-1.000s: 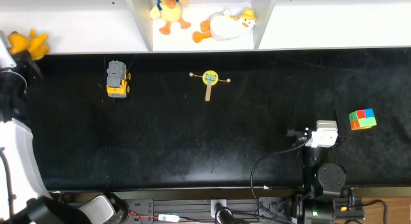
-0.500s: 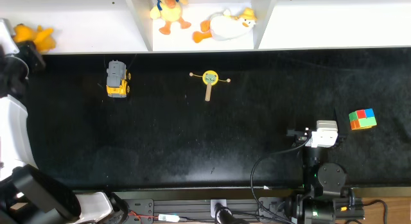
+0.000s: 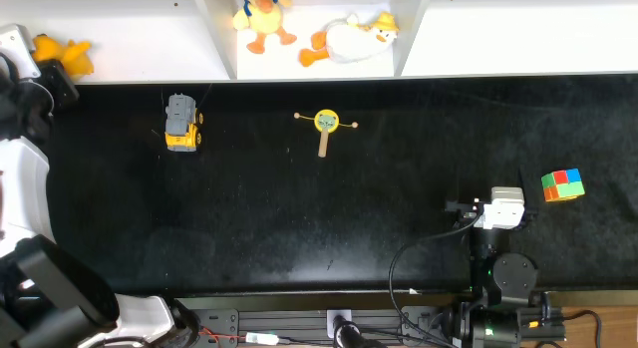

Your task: Store Toys

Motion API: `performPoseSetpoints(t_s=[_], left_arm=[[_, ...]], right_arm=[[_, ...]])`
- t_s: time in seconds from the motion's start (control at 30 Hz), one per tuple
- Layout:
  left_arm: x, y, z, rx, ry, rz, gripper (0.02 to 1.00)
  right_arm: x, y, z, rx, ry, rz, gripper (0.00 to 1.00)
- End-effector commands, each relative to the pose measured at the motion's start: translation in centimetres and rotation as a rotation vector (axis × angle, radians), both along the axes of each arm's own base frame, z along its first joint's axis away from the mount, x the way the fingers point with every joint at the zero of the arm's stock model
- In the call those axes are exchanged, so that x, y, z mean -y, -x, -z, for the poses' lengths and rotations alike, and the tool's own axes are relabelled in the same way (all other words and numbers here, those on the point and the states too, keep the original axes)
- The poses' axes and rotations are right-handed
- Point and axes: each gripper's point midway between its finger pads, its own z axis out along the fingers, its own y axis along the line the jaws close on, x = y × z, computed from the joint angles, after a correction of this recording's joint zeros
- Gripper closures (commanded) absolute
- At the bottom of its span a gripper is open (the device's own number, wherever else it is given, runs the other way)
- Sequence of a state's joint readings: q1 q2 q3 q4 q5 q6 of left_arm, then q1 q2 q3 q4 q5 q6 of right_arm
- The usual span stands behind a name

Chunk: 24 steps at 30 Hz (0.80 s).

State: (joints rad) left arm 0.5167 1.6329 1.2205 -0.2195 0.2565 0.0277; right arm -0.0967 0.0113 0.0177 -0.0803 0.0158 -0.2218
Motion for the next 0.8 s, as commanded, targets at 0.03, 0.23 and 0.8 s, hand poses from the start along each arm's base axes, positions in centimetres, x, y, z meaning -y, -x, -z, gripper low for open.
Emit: performPoseSetpoints(t_s=[0.03,0.23,0.8], left_arm=[[-0.2,-1.0,0.1,0.006,-0.005,-0.002,0.888],[0.3,-1.6,0.5,0.005,-0.005,0.012,0.801],[1.9,-0.3,-1.4,0.005,-0.019,0.028,0.020]], right_arm=[[0.2,0.0,0.4,-0.003,0.003,0.010,0.005],[0.2,0.0,0.4,-0.003,0.003,0.010,0.007],[0.2,0.0,0.4,-0.003,0.003,0.010,0.007]])
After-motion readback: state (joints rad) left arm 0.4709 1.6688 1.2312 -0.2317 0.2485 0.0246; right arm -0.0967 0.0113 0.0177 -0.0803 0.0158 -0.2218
